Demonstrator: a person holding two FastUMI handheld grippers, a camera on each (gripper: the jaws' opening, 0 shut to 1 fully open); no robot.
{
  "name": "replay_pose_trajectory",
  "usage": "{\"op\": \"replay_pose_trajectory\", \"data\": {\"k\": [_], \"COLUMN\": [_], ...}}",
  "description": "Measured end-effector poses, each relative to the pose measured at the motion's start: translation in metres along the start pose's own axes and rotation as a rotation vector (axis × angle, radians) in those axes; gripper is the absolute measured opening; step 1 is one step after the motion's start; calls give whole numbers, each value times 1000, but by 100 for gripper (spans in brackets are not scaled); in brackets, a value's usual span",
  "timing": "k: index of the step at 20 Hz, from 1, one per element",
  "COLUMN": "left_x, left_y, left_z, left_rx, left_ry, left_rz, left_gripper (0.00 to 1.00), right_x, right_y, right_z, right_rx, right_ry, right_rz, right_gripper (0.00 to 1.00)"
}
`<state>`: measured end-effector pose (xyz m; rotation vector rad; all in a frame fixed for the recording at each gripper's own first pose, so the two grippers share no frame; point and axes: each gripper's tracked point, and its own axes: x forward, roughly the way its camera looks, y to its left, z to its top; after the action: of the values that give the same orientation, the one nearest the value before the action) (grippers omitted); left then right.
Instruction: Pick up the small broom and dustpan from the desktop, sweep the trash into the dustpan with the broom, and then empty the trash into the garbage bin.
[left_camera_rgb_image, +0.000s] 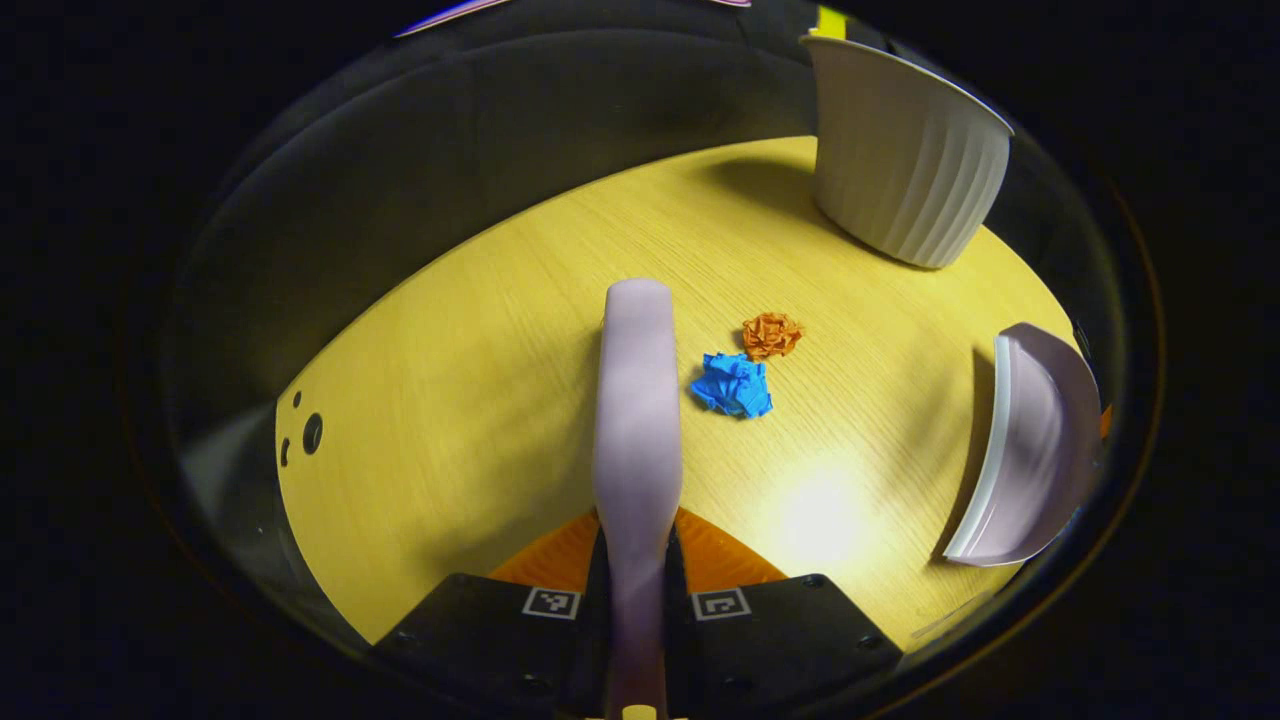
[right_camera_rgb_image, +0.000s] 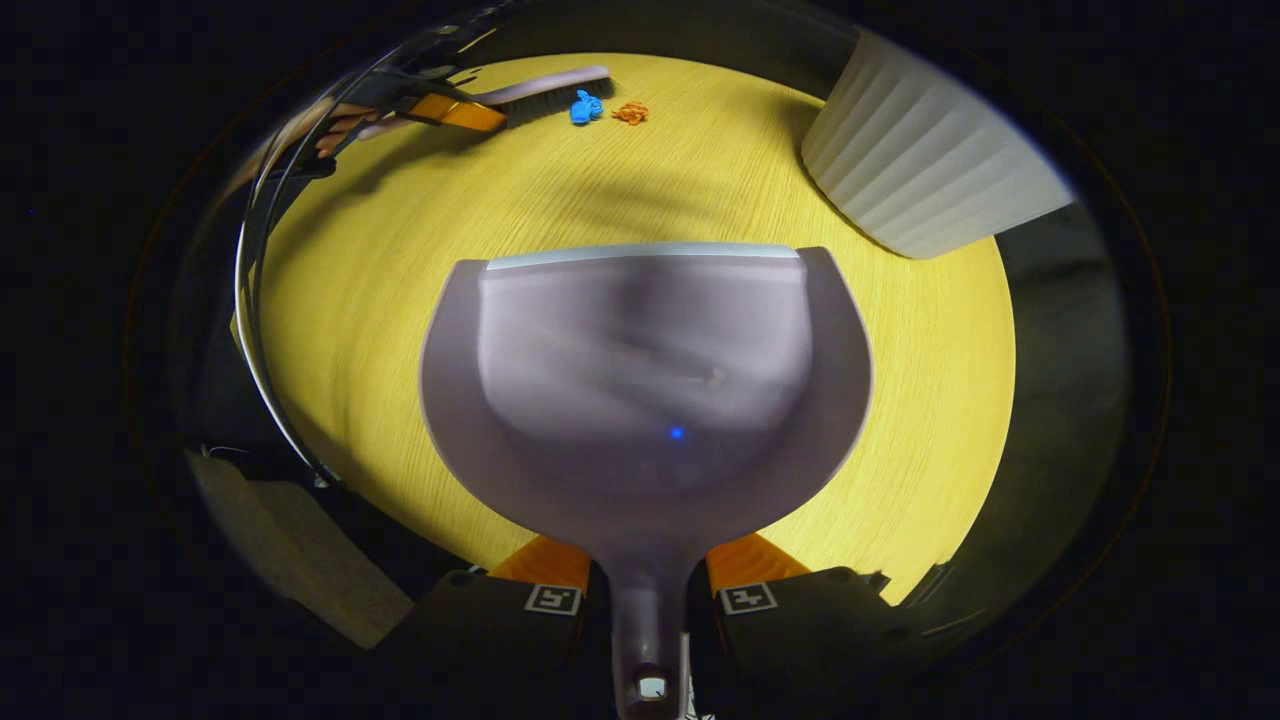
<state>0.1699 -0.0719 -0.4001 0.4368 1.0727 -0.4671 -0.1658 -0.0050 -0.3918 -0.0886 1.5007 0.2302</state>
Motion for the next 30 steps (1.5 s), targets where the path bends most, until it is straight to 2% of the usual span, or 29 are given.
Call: {"op": "replay_pose_trajectory", "data": {"k": [3, 4, 7, 10, 11, 12, 14, 20, 21, 22, 27, 30], "left_x": [2, 2, 0, -11, -14, -19, -25, -44, -46, -47, -61, -69], "left_y": [-15, -22, -45, -70, -78, -83, -98, -144, -151, -159, -185, -196], "left_z": [10, 12, 17, 8, 4, 3, -1, -12, -13, -15, -19, -23], "left_rx": [70, 92, 133, 188, 210, 227, 247, 255, 257, 255, 193, 164], "left_ry": [-4, -6, -9, -6, -6, -6, -6, 9, 12, 14, 27, 36], "left_rz": [-48, -66, -148, -218, -236, -254, -290, -411, -425, -440, -515, -560], "left_gripper": [29, 26, 26, 26, 23, 26, 26, 26, 23, 27, 24, 26], "right_x": [2, 2, 4, 6, 7, 9, 10, 14, 15, 15, 22, 25], "right_y": [-2, -3, -7, -13, -14, -16, -17, -20, -21, -20, -14, -13], "right_z": [3, 3, 6, 6, 7, 7, 8, 8, 8, 8, 4, 5], "right_rx": [2, 4, 9, 1, -6, -13, -25, -26, -23, -20, 18, 37], "right_ry": [-4, -5, -11, -15, -17, -19, -22, -29, -29, -29, -44, -60], "right_rz": [-1, -1, -5, -5, -5, -4, 0, 15, 19, 23, 47, 50], "right_gripper": [35, 35, 35, 35, 35, 35, 35, 35, 35, 35, 35, 35]}}
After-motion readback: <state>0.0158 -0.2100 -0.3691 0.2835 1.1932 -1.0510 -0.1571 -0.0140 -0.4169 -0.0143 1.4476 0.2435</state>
